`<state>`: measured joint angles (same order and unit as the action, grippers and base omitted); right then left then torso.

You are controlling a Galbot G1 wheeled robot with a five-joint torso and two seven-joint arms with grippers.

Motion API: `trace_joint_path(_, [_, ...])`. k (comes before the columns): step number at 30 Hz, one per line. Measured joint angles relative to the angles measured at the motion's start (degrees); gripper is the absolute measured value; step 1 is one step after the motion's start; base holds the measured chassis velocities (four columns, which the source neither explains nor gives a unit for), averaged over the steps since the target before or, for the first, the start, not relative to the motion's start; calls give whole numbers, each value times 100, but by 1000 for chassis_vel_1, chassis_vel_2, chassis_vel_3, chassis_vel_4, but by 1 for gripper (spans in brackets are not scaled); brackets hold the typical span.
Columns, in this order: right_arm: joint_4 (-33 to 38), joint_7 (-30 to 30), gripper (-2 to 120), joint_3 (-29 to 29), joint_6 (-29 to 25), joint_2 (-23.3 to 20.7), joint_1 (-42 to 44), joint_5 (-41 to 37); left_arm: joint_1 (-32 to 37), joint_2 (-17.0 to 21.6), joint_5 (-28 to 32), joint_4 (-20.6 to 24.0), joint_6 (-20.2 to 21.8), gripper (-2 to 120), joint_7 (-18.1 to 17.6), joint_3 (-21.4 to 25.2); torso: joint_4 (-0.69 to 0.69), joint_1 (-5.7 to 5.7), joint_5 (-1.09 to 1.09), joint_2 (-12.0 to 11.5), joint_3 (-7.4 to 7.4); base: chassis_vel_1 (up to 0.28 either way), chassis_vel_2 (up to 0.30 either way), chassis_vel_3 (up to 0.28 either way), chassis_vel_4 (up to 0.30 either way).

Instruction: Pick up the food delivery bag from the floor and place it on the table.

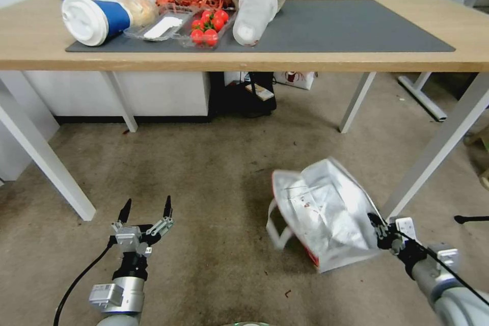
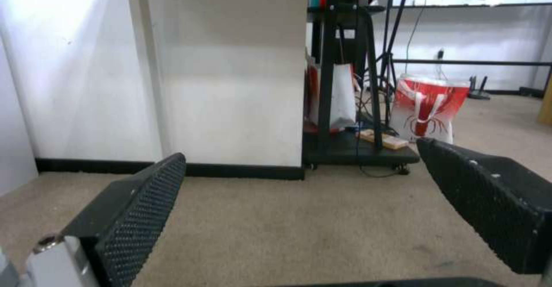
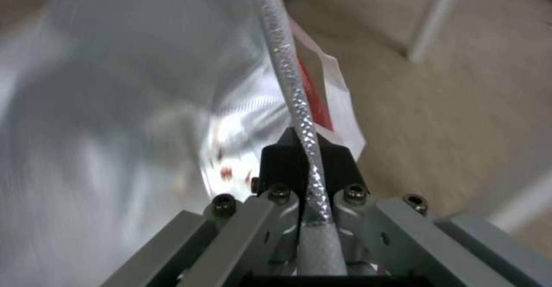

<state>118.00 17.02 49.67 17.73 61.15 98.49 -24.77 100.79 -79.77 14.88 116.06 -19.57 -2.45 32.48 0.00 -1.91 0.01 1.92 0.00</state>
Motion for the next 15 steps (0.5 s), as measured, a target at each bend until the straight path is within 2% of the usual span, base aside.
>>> trace_joint_path(2, [80,320,0,115,-30,-433,-14,-614,1,0,0,11,2,100,-7,-9,1,0,0,0,0,0,0,0,0])
trace_joint_path(4, [86,418,0,147,-47,-556,-26,-779,2,0,0,12,3,100,-9,-9,0,0,-1,0,0,0,0,0,0])
trace_joint_path(5, [78,733,0,221,-102,-890,-58,-1183,10,-2,-1,16,3,100,-11,-10,0,0,0,0,0,0,0,0,0])
trace_joint_path(6, [78,733,0,221,-102,-890,-58,-1183,10,-2,-1,16,3,100,-11,-10,0,0,0,0,0,0,0,0,0])
trace_joint_path(9, [-28,1382,0,281,-102,-1570,-197,-1853,30,-8,-2,39,2,100,-16,4,0,0,0,0,0,0,0,0,0])
trace_joint_path(15, [-71,1725,0,158,205,-2077,-541,-2597,46,-20,-3,65,2,100,-20,46,0,0,0,0,0,0,0,0,0])
